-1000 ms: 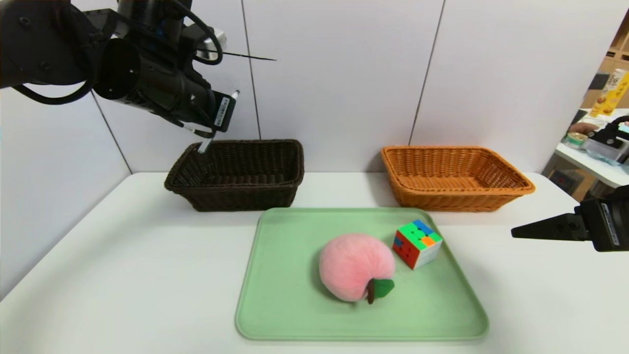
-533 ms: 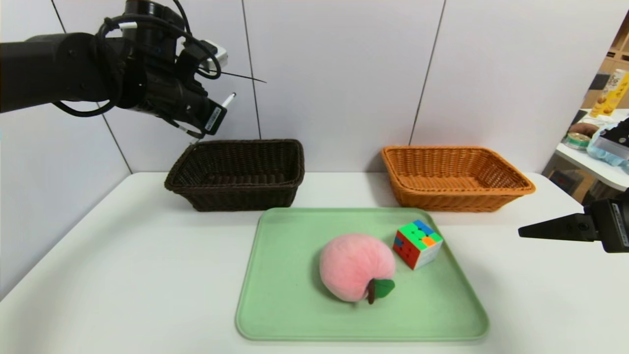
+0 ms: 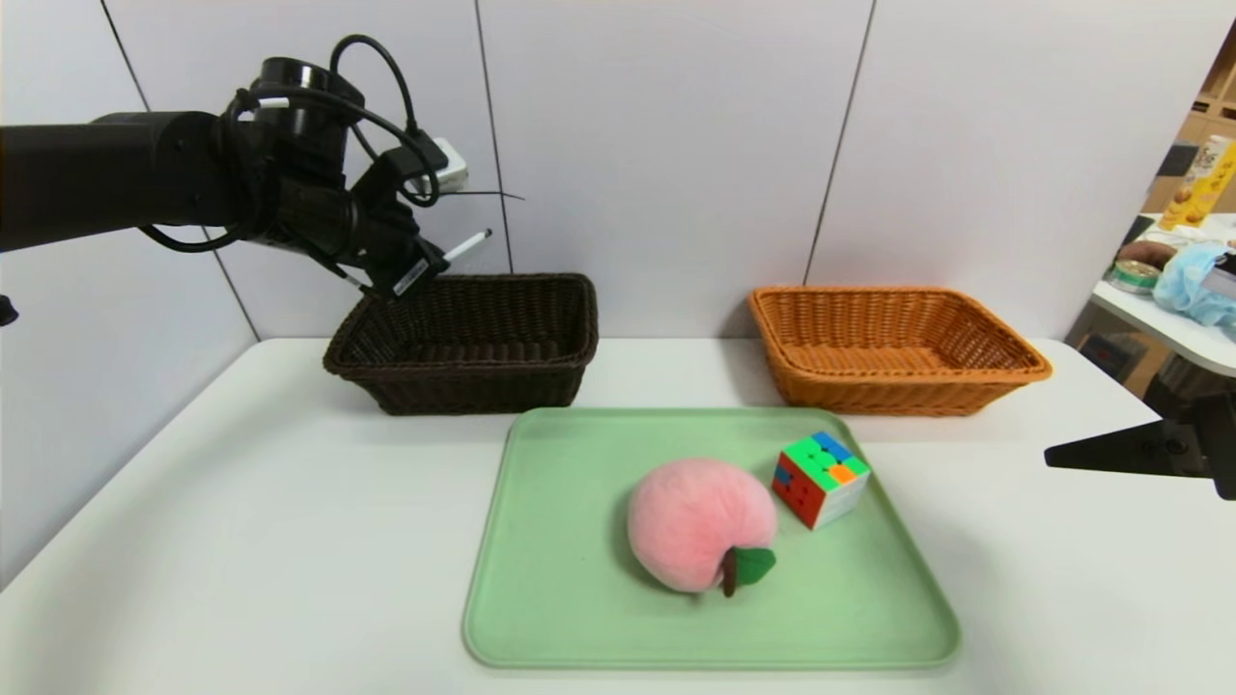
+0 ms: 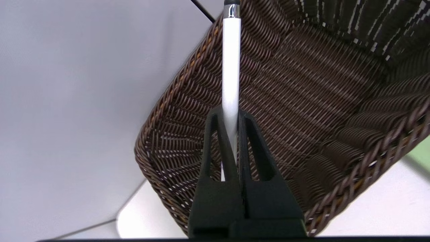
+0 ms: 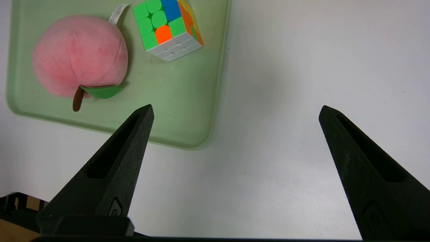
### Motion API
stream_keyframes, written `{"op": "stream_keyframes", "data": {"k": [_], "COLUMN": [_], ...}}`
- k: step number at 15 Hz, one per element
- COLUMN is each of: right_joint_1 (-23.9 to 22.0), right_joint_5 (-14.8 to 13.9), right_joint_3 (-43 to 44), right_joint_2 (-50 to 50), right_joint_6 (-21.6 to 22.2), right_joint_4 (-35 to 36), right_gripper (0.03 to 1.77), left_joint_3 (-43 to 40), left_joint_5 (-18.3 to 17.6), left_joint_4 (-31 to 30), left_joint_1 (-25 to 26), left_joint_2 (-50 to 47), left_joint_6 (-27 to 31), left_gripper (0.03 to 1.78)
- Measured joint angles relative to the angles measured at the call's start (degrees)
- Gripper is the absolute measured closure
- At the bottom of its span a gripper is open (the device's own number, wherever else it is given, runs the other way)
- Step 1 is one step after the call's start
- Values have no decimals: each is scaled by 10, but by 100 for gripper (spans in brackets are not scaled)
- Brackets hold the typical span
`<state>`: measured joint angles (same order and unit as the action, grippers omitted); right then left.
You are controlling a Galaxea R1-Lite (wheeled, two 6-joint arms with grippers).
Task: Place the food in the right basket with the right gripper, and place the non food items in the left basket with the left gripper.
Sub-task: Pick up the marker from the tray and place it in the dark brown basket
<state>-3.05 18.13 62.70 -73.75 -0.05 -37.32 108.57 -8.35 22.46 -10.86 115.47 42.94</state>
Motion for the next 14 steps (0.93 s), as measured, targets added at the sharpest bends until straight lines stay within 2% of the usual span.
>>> {"op": "stream_keyframes", "data": {"k": [2,4,8,14], "right_joint_1": [-2,-3,-3,-4], "right_joint_5": [0,0,-1,-14], "right_joint_3": [1,2,2,-11], "right_joint_2": [4,10,15,19], "right_joint_6": [-1,-5,-6,-5], "right_joint_4": [-1,-1,-1,-1], "right_gripper": [10,10,10,10], "left_joint_3": [0,2,8,22], "left_joint_5": [-25,-60,-73,-74], "left_joint_4": [-4,-7,-15,-18], "left_joint_1": [6,11,13,13], "left_joint_2": [13,30,61,95], "left_joint_6": [69,104,129,128], "left_gripper": [175,175,175,175]}}
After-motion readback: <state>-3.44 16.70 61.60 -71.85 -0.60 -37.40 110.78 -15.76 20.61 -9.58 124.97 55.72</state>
